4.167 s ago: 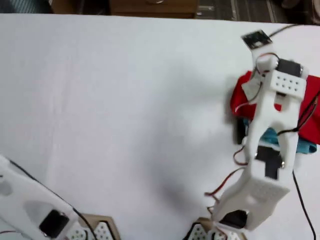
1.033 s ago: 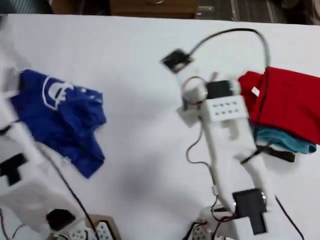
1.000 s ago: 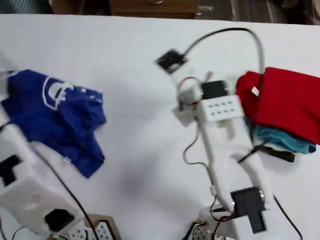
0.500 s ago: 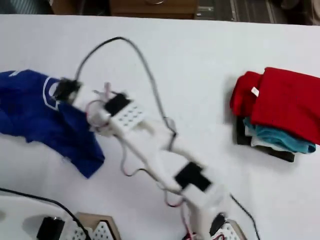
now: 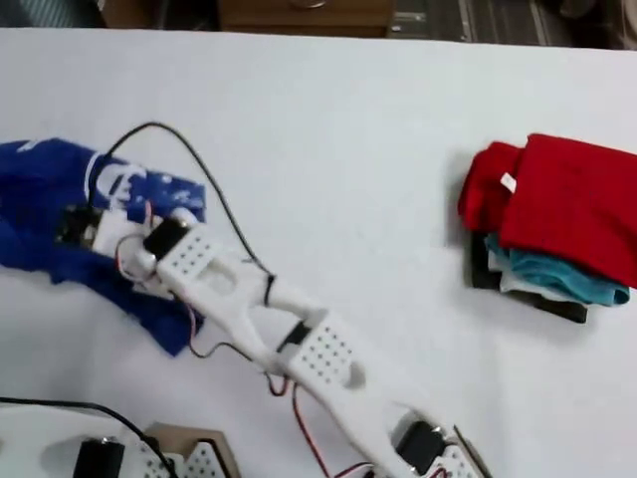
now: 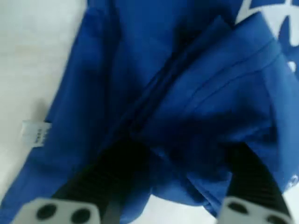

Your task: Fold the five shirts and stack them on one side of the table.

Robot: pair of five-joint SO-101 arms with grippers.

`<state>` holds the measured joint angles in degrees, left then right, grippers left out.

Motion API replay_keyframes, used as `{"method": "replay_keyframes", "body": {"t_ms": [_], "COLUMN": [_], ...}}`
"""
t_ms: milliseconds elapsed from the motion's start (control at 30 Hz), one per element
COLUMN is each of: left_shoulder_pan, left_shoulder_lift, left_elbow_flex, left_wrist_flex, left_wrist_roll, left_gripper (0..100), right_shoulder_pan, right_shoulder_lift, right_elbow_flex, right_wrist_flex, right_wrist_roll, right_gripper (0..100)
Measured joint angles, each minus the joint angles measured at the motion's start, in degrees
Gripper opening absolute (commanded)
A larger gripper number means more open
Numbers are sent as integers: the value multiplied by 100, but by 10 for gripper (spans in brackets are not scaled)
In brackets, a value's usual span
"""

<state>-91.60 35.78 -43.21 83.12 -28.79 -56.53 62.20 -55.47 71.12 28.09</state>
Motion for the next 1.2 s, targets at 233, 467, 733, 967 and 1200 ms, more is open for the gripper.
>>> {"method": "replay_keyframes", "body": {"t_ms": [233,467,733,967,1200], "left_shoulder_pan": [53,677,2066,4273,6541], "left_shoulder_lift": [0,35,53,62,580], "left_elbow_flex": [-132,-132,-132,-141,-141], "left_wrist_flex": [167,167,633,826,870], "left_wrist_roll": [0,0,0,0,0], "left_gripper": [266,266,266,268,268], "right_shoulder_pan": [923,2514,3745,3886,3815], "right_shoulder_lift": [404,484,484,369,-492], "right_elbow_flex": [-1064,-2136,-2998,-2796,-1969], "right_wrist_flex": [835,2066,2620,2664,2673], "right_wrist_roll": [0,0,0,0,0], "right_gripper": [33,22,96,305,305]}}
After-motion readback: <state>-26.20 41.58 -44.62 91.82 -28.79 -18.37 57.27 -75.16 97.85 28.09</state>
